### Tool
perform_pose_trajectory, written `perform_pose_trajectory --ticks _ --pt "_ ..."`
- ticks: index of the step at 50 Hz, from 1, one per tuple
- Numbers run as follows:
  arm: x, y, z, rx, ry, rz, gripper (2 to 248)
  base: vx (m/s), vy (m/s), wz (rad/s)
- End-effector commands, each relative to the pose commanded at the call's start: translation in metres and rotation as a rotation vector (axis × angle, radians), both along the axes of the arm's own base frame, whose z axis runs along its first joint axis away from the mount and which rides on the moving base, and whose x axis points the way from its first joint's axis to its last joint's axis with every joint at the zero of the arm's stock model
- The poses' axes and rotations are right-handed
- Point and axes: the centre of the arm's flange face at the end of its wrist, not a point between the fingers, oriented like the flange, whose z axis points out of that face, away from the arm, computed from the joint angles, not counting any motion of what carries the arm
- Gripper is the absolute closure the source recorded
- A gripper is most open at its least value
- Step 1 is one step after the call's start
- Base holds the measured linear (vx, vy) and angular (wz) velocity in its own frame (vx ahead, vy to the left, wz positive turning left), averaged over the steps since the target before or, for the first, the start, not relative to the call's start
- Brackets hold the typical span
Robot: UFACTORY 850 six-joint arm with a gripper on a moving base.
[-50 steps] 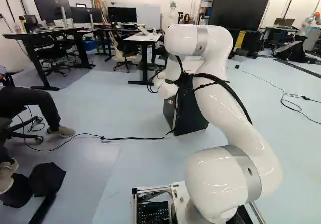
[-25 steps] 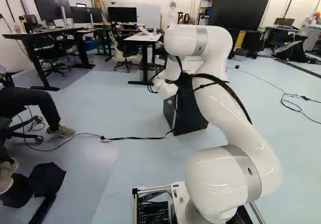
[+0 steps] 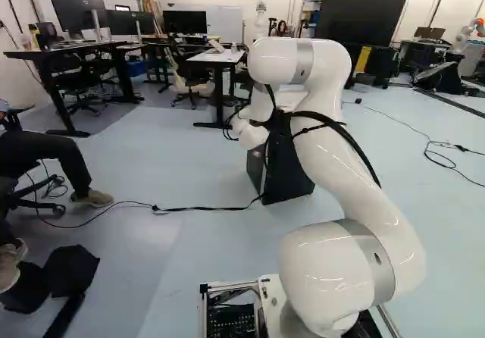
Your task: Open the fridge door
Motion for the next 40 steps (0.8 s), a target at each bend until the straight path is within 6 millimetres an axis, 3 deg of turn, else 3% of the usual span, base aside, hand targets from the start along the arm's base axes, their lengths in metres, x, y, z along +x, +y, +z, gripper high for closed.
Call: perform_pose_trajectory --ticks 40 --pt "0.0014 -0.0065 -0.0009 0.006 -0.003 -0.031 3 0.000 0.000 0.000"
